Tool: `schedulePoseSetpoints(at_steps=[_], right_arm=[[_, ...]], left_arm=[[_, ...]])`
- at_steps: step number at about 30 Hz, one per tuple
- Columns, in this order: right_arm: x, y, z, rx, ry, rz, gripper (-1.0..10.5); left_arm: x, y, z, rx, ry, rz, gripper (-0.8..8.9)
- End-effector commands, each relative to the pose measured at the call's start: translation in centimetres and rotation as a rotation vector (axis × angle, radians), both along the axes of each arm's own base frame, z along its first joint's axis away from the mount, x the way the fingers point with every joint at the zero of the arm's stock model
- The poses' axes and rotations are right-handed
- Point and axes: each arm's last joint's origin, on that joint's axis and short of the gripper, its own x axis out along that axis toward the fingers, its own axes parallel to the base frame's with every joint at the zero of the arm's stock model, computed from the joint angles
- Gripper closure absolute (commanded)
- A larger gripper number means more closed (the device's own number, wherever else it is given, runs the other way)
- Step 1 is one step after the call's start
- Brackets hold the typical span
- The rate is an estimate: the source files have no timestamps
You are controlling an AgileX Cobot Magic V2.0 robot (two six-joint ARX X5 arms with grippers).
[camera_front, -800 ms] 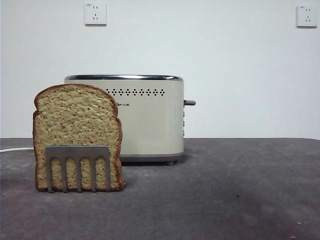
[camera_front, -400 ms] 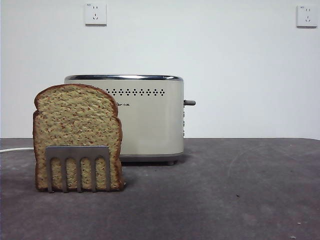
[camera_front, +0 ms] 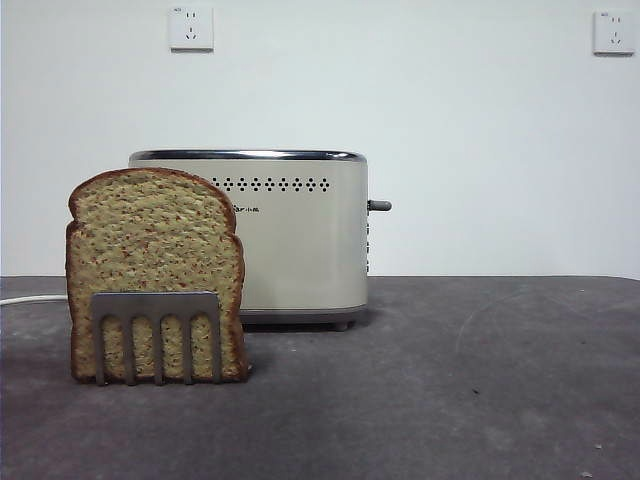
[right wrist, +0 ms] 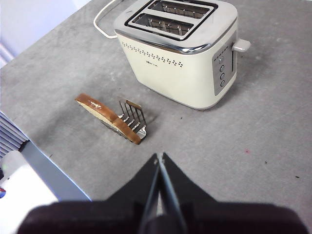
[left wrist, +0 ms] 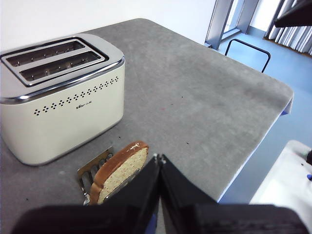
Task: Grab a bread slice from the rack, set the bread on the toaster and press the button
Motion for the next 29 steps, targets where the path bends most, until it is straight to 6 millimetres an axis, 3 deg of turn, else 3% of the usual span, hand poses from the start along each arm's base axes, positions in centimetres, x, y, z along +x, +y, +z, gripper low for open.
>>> schedulePoseSetpoints(at_steps=[1, 3, 6, 7, 18, 24, 29], right_arm=[[0.0, 0.0, 0.0, -0.007, -0.012, 0.012, 9.6], [0.0, 0.0, 0.0, -0.007, -0.012, 0.012, 9.6], [0.0, 0.0, 0.0, -0.007, -0.012, 0.012, 9.6], [0.0, 0.0, 0.0, -0.006, -0.012, 0.012, 9.6], [0.0, 0.0, 0.0, -0.007, -0.010, 0.012, 9.6], [0.0, 0.0, 0.0, -0.007, -0.010, 0.012, 9.6], [0.0, 0.0, 0.0, -0.007, -0.010, 0.012, 9.6]], left_arm=[[0.1, 0.0, 0.0, 0.019, -0.018, -0.013, 8.10], [0.2, 0.0, 0.1, 0.023, -0.023, -0.010, 7.14], [0.6, 0.0, 0.2, 0.047, -0.046, 0.014, 2.67], [0.7, 0.0, 0.3, 0.052, -0.060, 0.015, 1.79], [4.2, -1.2, 1.2, 0.162, -0.070, -0.080, 1.81], [7.5, -3.0, 2.2, 0.259, -0.057, -0.154, 1.81], [10.5, -4.9, 1.9, 0.348, -0.019, -0.219, 1.81]])
